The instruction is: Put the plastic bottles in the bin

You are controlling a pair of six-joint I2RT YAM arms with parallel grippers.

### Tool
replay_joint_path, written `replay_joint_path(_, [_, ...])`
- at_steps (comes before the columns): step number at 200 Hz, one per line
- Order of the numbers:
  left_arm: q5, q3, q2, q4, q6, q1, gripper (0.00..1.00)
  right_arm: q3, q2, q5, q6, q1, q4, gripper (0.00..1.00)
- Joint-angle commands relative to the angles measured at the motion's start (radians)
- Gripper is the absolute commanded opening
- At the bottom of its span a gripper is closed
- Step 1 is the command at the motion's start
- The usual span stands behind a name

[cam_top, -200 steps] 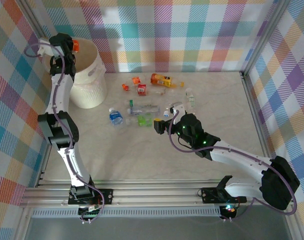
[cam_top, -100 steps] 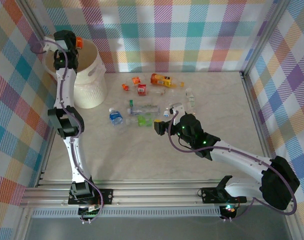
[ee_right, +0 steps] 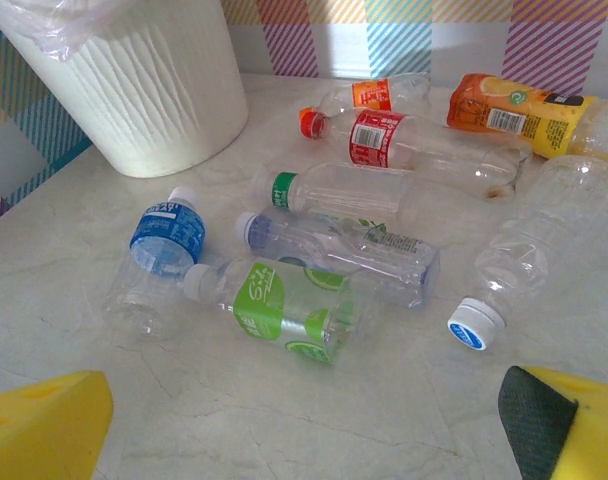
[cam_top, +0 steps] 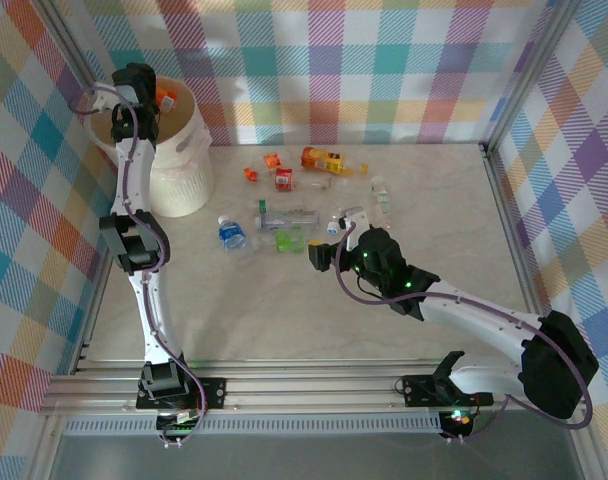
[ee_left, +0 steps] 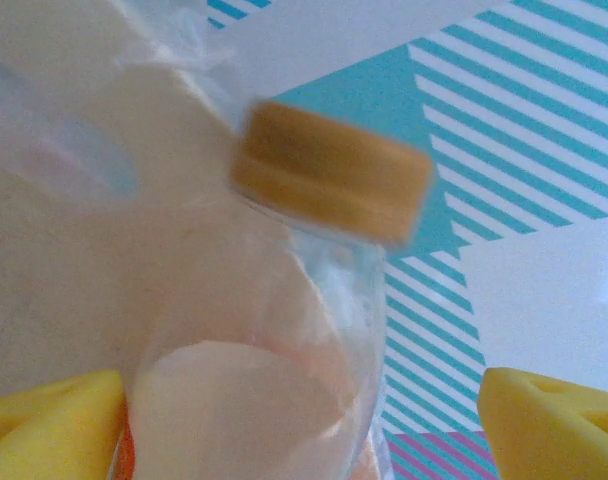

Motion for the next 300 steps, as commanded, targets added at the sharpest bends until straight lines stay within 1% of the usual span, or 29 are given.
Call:
replay_joint_path(1, [0.010,0.037,-0.041,-0.059,-0.010,0.013,0.93,0.002,-0.019,-0.002,-0.001,0.006,0.005,1.00])
replay_joint_path(27, [-0.002,0.035,-0.072,-0.137,-0.034,0.013,0.98,-0.013,-0.036,0.002,0.005,0.006,0.007,1.00])
replay_joint_path(57, [0.008,0.033,-0.104,-0.172,-0.022,0.013,1.00,-0.028,-0.057,0.019,0.018,0.006,0.007,1.00])
replay_joint_path(91, [0.059,0.029,-0.146,-0.192,0.039,0.013,1.00,-0.047,-0.083,0.046,0.038,0.006,0.003,1.00])
replay_joint_path(112, [0.089,-0.030,-0.203,-0.182,0.091,0.009,1.00,-0.057,-0.097,0.055,0.049,0.007,0.000,1.00])
replay_joint_path(151, [0.144,-0.279,-0.383,-0.048,0.177,0.007,1.00,-0.054,-0.100,0.061,0.058,0.007,-0.020,1.00])
replay_joint_path(159, [0.162,-0.363,-0.434,-0.019,0.189,0.006,1.00,-0.054,-0.100,0.069,0.064,0.007,-0.019,1.00])
replay_joint_path(169, [0.184,-0.471,-0.500,0.073,0.197,0.003,1.00,-0.056,-0.100,0.087,0.079,0.006,-0.018,1.00])
replay_joint_path(188, [0.212,-0.639,-0.632,0.140,0.223,-0.010,1.00,-0.061,-0.102,0.100,0.086,0.006,-0.004,1.00])
replay_joint_path(205, [0.225,-0.761,-0.744,0.156,0.276,-0.036,1.00,-0.057,-0.097,0.111,0.090,0.006,-0.008,1.00])
replay_joint_path(225, [0.192,-0.914,-0.893,0.163,0.369,-0.095,1.00,-0.056,-0.087,0.124,0.102,0.005,-0.006,1.00])
replay_joint_path(237, [0.169,-1.009,-0.975,0.160,0.402,-0.129,1.00,-0.055,-0.080,0.130,0.110,0.005,0.003,1.00])
replay_joint_path(256, [0.157,-1.152,-1.096,0.144,0.409,-0.170,1.00,-0.046,-0.069,0.137,0.125,0.005,0.004,1.00])
replay_joint_path(271, [0.139,-1.245,-1.169,0.113,0.423,-0.221,1.00,-0.029,-0.059,0.140,0.132,0.005,-0.008,1.00])
replay_joint_path(300, [0.158,-1.410,-1.255,0.069,0.419,-0.295,1.00,-0.004,-0.034,0.171,0.151,0.004,-0.030,1.00])
